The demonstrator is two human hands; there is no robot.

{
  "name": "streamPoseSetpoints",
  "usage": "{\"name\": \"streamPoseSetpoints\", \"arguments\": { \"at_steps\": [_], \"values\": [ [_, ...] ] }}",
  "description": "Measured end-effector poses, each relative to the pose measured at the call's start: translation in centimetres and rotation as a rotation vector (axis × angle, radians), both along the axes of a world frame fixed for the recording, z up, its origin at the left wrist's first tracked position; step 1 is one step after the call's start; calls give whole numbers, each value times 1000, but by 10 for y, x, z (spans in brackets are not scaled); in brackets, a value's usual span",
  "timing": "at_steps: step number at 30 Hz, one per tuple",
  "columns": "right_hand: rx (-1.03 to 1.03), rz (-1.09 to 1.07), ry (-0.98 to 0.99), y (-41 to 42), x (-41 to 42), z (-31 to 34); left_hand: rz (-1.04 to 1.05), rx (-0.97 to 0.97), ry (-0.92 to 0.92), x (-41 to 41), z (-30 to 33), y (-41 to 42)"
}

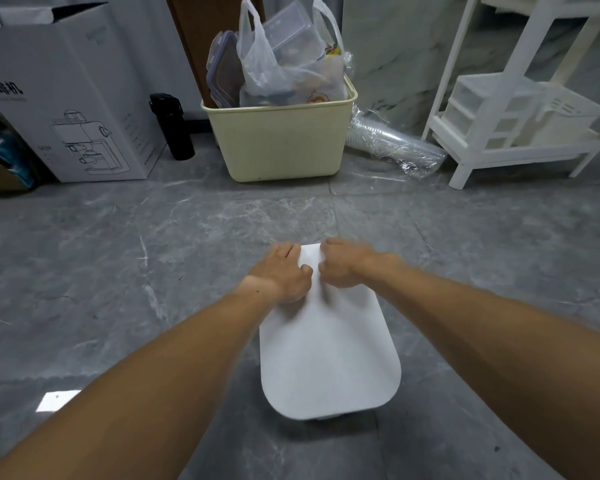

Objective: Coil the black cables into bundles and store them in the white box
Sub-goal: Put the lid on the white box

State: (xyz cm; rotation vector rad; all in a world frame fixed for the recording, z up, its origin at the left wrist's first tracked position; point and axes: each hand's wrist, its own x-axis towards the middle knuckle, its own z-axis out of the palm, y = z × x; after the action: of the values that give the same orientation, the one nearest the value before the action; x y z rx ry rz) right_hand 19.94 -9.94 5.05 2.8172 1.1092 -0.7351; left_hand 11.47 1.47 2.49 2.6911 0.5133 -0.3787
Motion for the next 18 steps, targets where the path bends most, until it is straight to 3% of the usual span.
{"name": "streamPoseSetpoints", "arguments": {
  "at_steps": [4, 18],
  "values": [
    [-8, 69, 7, -20, -10, -11, -33, 44, 4, -14, -2, -6],
    [-1, 11, 55, -36, -10, -4, -52, 96, 53, -32, 6, -5]
  ]
}}
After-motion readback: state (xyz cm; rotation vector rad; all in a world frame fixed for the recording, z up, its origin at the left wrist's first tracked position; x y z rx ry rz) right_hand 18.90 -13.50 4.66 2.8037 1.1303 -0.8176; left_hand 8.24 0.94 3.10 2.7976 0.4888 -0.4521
